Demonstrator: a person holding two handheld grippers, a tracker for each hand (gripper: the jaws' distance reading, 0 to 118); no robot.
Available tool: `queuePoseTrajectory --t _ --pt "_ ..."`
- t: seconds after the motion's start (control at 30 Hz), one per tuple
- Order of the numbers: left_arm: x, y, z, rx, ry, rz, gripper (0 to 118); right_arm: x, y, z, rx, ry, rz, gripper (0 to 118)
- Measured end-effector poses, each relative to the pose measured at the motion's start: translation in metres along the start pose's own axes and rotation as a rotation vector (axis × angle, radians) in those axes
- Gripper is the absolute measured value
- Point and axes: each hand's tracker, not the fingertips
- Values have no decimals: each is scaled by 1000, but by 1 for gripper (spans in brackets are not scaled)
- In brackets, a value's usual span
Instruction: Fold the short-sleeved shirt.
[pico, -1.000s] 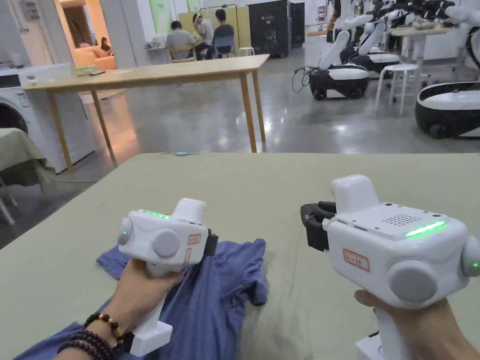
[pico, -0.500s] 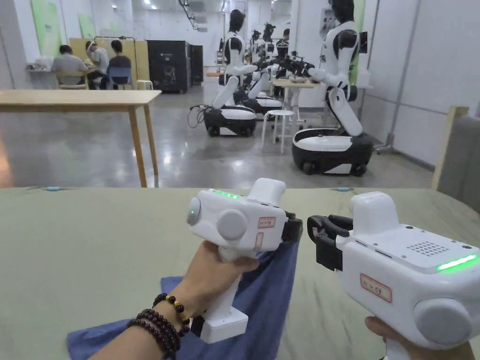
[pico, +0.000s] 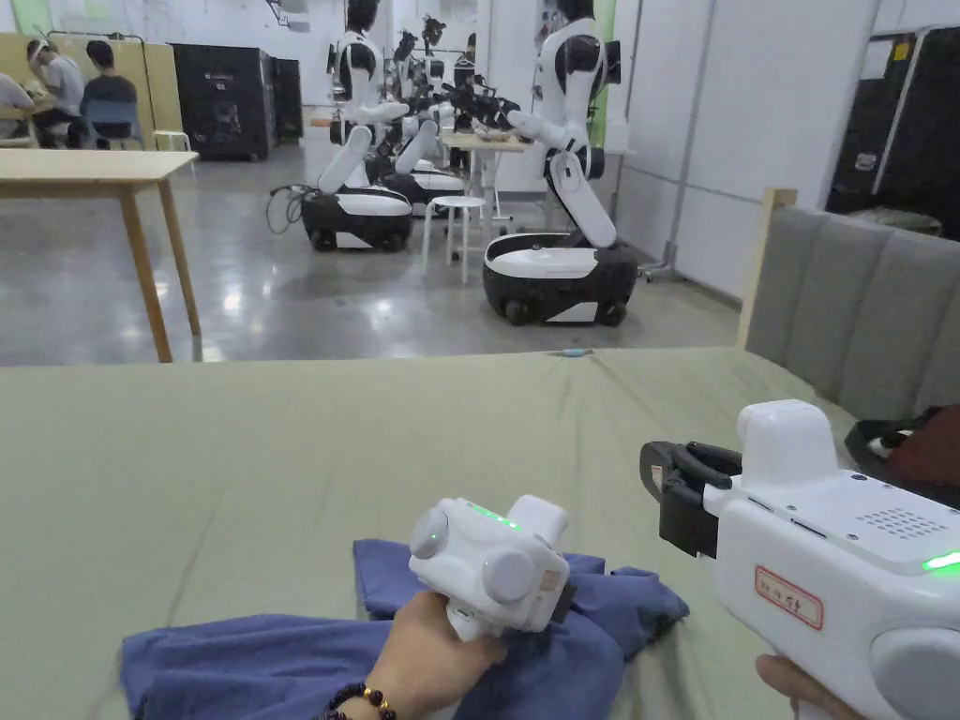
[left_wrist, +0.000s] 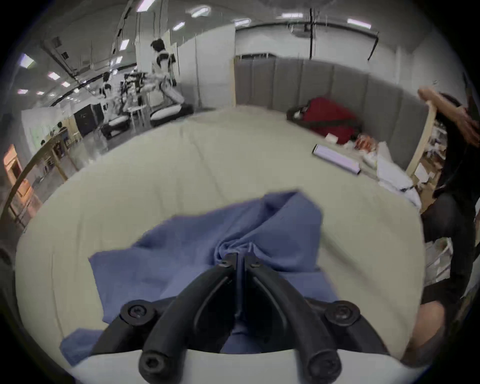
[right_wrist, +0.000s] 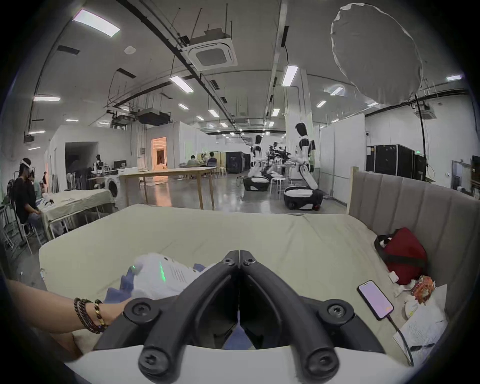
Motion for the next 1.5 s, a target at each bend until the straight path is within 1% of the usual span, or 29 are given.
queuePoseTrajectory --t 0.13,0.17,0.2,0.23,0.27,0.3,0.33,0.37,0.43,0.47,0.53,0.57,0.6,0.63,0.67,0.7,0.77,0.83,0.9,1.03,1.07,1.1,1.13,1.17,1.2,1.23,1.3,1.4,1.5 --pt "-3 -18 -12 -7 -5 45 4 0 -8 -2 -16 7 7 1" --pt "-5 -19 -8 30 -14 67 9 -1 -9 -1 -18 9 9 1" --pt "-7 -19 -1 53 -39 96 23 -2 -9 0 -20 10 10 1" --pt "-10 -17 6 59 -69 123 75 -3 -9 1 -22 10 12 1" --pt "-13 -15 12 48 -84 147 115 -5 -9 3 -22 9 13 1" --pt "-20 -17 30 88 -103 149 116 -7 -9 5 -21 9 14 1" --pt "-26 -27 45 148 -115 153 113 -9 -9 7 -19 9 13 1" --pt "-34 -36 62 165 -107 169 114 -10 -9 10 -14 13 10 1" --pt "-53 -56 105 255 -88 203 114 -15 -9 16 -6 28 0 1" --pt "-63 -27 124 293 -80 216 115 -17 -9 19 -3 37 -2 1" --pt "-90 -39 169 347 -64 250 114 -23 -10 26 13 54 -5 1" --pt "-103 -48 188 367 -45 262 111 -25 -10 28 18 61 -4 1" --pt "-120 -59 207 389 -17 279 102 -28 -11 30 25 65 -4 1" --pt "-134 -70 224 397 22 292 72 -30 -11 32 29 72 -6 1" --pt "-146 -82 238 406 69 299 34 -33 -12 34 30 77 -9 1" --pt "-158 -94 250 421 108 313 0 -35 -13 35 32 85 -13 1" --pt "-178 -116 264 402 208 342 0 -40 -16 35 26 100 -19 1" --pt "-202 -137 268 362 171 401 0 -45 -18 35 16 113 -18 1" --pt "-218 -153 264 348 184 451 0 -50 -19 32 1 130 -9 1" --pt "-235 -165 237 271 223 447 0 -57 -22 26 -16 130 13 1" --pt "-240 -166 225 232 232 445 13 -58 -23 25 -22 129 8 1" --pt "-245 -167 212 187 232 455 43 -58 -24 24 -29 130 1 1" --pt "-250 -168 198 136 228 456 100 -58 -25 23 -36 132 -3 1" --pt "-254 -171 183 105 231 457 118 -59 -26 21 -44 132 -2 1" --pt "-261 -177 181 92 276 465 116 -58 -27 21 -53 129 4 1" --pt "-266 -175 173 116 270 460 116 -59 -28 20 -62 122 15 1" --pt "-270 -179 152 79 265 499 116 -59 -31 18 -70 101 34 1" --pt "-277 -180 124 38 269 514 116 -54 -33 14 -89 104 35 1" --pt "-274 -185 104 -30 269 500 116 -51 -36 10 -99 97 36 1"
